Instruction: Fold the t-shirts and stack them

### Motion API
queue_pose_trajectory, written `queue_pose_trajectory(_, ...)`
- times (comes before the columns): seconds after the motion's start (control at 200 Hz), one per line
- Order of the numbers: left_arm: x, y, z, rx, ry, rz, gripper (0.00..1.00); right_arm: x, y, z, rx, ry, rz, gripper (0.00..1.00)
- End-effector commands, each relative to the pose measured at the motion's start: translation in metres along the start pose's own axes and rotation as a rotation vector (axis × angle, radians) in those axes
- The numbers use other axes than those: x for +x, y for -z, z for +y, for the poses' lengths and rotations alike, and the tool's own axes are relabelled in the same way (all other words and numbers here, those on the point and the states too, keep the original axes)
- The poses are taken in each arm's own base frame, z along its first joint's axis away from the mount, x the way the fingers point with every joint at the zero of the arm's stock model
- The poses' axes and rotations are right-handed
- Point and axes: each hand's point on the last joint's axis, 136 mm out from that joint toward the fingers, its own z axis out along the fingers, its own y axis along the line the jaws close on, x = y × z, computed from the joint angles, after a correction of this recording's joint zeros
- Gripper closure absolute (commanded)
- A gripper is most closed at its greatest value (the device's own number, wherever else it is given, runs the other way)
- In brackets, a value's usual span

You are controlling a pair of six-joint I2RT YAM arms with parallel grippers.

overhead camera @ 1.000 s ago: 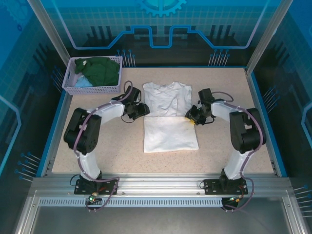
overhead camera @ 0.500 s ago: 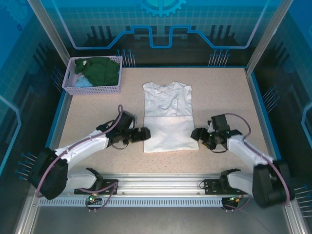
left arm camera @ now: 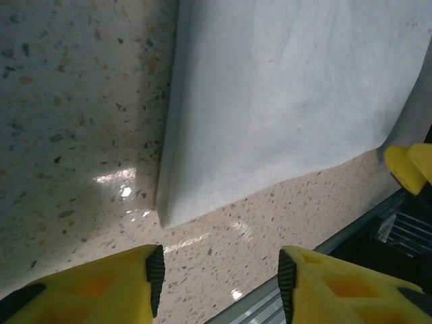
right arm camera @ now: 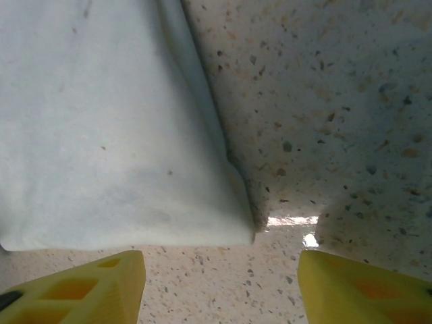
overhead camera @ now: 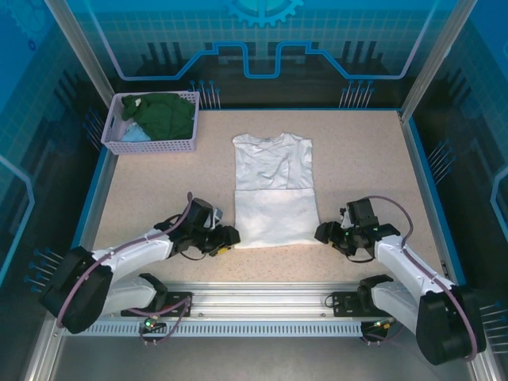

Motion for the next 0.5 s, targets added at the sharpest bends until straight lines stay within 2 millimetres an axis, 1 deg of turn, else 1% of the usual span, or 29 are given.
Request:
queue_pose_trajectory(0.0,0.004,-0.008,0.002,0.014,0.050,0.038,0.53,0.005,-0.001,0.004,0.000,0.049,0.038,0.40)
queue_pose_trajectory(0.07,0.006,-0.012,0.006,0.005,0.070,0.044,0.58,0.006,-0.003,0.004,0.010,0.056,0.046,0.42)
queue_pose_trajectory(0.155,0.005,-0.016,0.012,-0.021,0.086,0.045,0.59,0.006,-0.005,0.005,0.014,0.060,0.057,0.46)
queue_pose_trajectory(0.245,0.005,-0.019,0.012,-0.031,0.086,0.047,0.61,0.005,-0.007,0.008,0.014,0.069,0.063,0.52)
queue_pose_trajectory(0.31,0.003,-0.020,0.013,-0.045,0.083,0.038,0.63,0.002,-0.008,0.011,0.014,0.074,0.061,0.56)
queue_pose_trajectory(0.355,0.001,-0.021,0.015,-0.057,0.082,0.029,0.65,0.000,-0.009,0.010,0.024,0.073,0.061,0.61)
queue_pose_trajectory(0.39,0.000,-0.021,0.016,-0.062,0.081,0.020,0.66,-0.001,-0.009,0.010,0.030,0.074,0.057,0.63)
queue_pose_trajectory(0.495,-0.004,-0.023,0.019,-0.081,0.078,0.001,0.70,-0.003,-0.012,0.011,0.038,0.073,0.060,0.65)
